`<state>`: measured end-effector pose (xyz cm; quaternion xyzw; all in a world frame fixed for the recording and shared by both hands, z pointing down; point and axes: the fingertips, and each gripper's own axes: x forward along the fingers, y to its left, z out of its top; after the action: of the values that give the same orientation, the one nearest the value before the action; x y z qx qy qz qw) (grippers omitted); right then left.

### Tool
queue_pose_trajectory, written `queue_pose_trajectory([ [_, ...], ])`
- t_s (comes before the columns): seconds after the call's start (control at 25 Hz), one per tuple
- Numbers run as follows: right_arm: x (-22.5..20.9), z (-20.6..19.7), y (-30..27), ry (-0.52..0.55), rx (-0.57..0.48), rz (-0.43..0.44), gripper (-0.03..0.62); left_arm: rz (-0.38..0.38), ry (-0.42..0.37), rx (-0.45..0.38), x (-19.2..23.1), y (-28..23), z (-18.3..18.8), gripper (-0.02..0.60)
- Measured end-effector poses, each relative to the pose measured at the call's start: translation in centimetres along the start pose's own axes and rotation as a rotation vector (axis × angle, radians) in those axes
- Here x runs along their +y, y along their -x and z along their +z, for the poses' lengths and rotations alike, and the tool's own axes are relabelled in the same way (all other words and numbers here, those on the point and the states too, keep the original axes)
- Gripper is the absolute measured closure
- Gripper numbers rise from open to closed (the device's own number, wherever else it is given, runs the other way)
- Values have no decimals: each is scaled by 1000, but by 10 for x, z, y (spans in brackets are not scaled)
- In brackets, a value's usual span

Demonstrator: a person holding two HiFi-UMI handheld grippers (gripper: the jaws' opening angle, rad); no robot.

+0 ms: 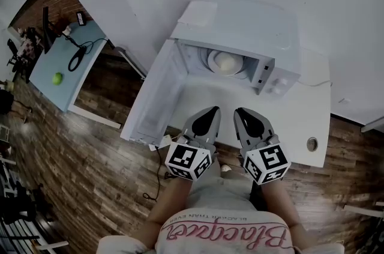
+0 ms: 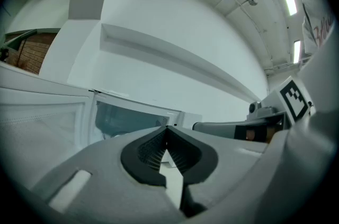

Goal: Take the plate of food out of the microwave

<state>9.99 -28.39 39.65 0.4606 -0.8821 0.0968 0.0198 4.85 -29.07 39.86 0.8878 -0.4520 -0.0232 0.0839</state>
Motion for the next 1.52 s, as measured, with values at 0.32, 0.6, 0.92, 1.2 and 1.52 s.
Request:
queue_pose_trajectory([
  [0.32, -28, 11, -23, -31, -29, -51, 505, 7, -1, 16, 18, -20, -4, 580],
  [0.6, -44, 10, -53, -106, -29, -46, 382, -2, -8, 11, 39, -46, 3, 580],
  [0.92, -51, 7, -80, -321, -32, 83, 323, 7, -1, 26, 67, -66, 3, 580],
  [1.2, -75, -22, -109, -273, 80, -24, 405, 1, 16, 56, 85, -85, -7, 580],
  [1.52, -93, -57, -139, -380, 128, -99, 405, -21, 17, 104, 99, -105, -26, 580],
])
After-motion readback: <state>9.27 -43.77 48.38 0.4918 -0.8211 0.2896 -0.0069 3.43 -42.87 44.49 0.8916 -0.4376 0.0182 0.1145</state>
